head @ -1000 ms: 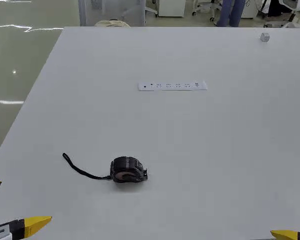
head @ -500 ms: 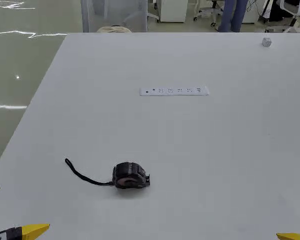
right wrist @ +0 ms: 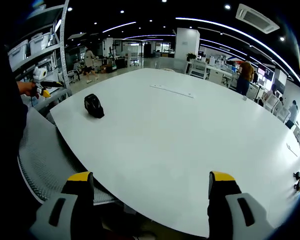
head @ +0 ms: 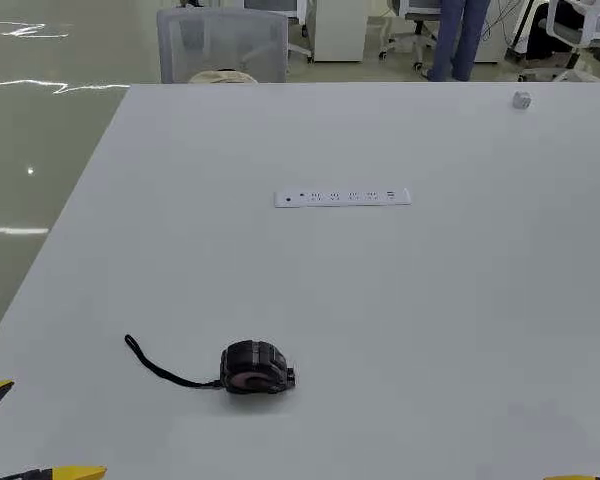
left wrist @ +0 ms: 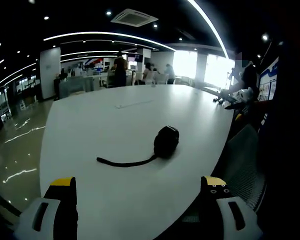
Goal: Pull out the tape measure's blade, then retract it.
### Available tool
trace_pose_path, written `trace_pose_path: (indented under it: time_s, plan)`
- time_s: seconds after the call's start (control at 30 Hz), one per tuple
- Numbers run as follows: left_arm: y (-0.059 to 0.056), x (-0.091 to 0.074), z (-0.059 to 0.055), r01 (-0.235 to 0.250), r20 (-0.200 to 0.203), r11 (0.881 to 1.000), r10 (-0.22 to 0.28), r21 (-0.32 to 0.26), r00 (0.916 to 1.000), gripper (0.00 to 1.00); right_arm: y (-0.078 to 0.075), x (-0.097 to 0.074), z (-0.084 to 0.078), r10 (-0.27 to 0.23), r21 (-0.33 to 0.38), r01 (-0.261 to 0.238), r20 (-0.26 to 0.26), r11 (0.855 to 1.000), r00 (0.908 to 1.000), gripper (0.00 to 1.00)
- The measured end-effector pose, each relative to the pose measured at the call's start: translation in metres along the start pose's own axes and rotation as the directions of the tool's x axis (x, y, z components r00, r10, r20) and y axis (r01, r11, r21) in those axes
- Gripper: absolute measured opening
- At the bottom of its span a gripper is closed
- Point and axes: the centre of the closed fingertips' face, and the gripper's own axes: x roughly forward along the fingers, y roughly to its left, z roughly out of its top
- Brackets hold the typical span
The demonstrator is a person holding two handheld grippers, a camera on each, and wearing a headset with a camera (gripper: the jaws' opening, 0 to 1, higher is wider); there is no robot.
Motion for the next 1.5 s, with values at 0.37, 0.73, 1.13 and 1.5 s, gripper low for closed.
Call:
trace_pose_path:
  time_s: [0.37,0.73,1.13,1.5]
  plan:
    - [-0.011,0.022,0.011,0.067,-0.022,0.996,-0.066,0.057,0.9976,1.0,0.007,0.012,0.01,0.06,-0.047,-0.06,-0.01,0.997,0.9982,0.97]
    - [-0.025,0.05,0.031,0.155,-0.068,0.977,-0.146,0.145,0.9869,1.0,0.014,0.026,0.022,0.115,-0.091,-0.116,-0.018,0.989,0.9932,0.95]
    - [-0.048,0.083,0.047,0.271,-0.139,0.935,-0.244,0.23,0.9597,0.99,0.023,0.046,0.046,0.172,-0.143,-0.171,-0.007,0.975,0.9851,0.95]
    - [-0.064,0.109,0.068,0.345,-0.185,0.887,-0.3,0.306,0.9357,0.99,0.043,0.065,0.067,0.232,-0.184,-0.228,-0.001,0.956,0.9727,0.94]
